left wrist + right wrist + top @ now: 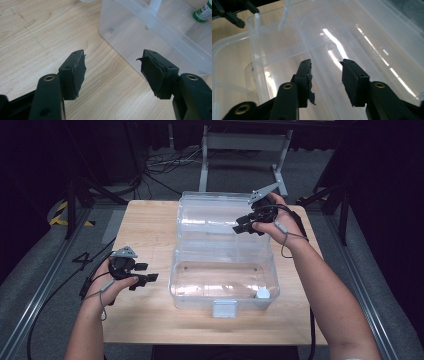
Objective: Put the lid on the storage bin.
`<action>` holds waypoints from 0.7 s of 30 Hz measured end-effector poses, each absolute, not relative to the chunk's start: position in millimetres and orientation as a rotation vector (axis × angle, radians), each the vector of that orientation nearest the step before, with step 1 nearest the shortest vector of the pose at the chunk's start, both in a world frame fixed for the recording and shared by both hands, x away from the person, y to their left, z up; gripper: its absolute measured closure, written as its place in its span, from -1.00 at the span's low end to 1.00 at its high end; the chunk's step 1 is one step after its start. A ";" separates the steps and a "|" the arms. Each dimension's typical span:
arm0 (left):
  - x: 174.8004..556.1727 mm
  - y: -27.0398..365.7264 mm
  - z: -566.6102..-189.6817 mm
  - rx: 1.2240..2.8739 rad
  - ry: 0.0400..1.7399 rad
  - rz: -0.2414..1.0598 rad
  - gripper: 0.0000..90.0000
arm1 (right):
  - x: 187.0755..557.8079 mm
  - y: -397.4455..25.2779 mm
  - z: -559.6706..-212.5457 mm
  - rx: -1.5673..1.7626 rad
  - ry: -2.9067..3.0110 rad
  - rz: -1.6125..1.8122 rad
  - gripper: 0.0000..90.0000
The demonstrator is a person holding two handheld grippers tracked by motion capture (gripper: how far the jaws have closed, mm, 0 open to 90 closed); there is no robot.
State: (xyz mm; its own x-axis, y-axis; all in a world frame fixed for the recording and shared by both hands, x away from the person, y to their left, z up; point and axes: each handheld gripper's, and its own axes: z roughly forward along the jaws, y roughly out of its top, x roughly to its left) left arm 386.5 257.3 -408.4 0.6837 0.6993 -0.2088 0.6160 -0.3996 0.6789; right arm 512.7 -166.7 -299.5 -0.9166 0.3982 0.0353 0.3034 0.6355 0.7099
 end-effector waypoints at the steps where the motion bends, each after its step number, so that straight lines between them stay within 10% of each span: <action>1: 386.3 257.4 -408.2 2.131 1.008 0.139 -0.18 | 512.8 -165.5 -300.3 0.594 2.747 1.138 0.38; 6: 386.4 257.9 -408.0 2.130 1.003 0.145 -0.18 | 511.0 -161.3 -302.1 0.562 2.770 1.126 0.69; 21: 381.9 247.7 -399.2 2.113 0.950 0.127 -0.16 | 507.5 -163.4 -306.2 0.548 2.753 1.170 0.80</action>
State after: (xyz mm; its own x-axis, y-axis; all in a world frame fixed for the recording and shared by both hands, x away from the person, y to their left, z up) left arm 381.9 247.7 -399.2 0.7131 0.6670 -0.2159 0.5869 -0.3996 0.7042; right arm 507.5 -163.4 -306.2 -0.9303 0.3638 0.0479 0.2869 0.6399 0.7129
